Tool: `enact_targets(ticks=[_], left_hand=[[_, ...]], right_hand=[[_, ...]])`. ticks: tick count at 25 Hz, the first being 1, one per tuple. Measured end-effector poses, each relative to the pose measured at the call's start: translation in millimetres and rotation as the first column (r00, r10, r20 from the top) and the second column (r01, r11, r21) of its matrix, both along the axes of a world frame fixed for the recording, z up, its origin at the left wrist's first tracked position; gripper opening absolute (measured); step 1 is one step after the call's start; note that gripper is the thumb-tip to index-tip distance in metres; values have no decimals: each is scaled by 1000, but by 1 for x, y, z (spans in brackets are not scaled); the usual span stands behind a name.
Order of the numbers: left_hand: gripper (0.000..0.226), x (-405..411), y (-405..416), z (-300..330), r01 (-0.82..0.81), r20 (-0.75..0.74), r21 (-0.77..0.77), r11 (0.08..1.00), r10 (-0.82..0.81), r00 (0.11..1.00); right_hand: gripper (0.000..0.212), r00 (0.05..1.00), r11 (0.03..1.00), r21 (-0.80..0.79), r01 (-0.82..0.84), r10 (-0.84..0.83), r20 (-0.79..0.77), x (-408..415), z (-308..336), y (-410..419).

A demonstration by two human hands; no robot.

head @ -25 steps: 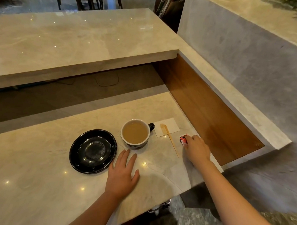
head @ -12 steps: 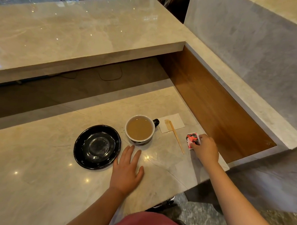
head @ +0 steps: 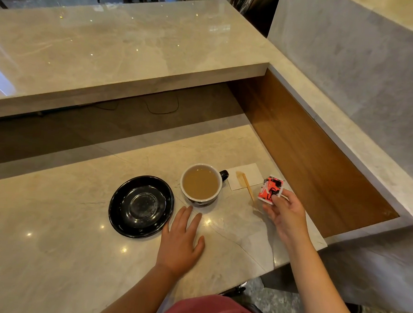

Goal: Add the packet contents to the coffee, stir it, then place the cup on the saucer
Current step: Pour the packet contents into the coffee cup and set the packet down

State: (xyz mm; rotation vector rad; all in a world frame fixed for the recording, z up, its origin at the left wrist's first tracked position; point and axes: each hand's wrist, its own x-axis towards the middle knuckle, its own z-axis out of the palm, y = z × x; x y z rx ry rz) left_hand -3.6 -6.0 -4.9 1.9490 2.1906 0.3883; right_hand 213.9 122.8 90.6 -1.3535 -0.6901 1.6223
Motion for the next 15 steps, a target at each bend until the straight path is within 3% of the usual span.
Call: enact_targets(ticks=[3, 8, 12, 15], left_hand=[[54, 0, 0, 1, 2, -1, 6, 1000, -2, 1000], [54, 0, 1, 2, -2, 10, 11, 1000, 2, 1000], [54, 0, 1, 3, -4, 11, 21, 1000, 4, 1000], [54, 0, 0, 2, 0, 12, 28, 1000, 0, 1000]], right_hand=[[25, 994, 999, 8, -54, 55, -93, -15, 4, 2], [29, 986, 984, 82, -156, 160, -48, -38, 9, 1], [37, 946, 943, 199, -265, 214, 244, -53, 20, 2], [33, 842, 857, 341, -386, 177, 509, -62, 27, 7]])
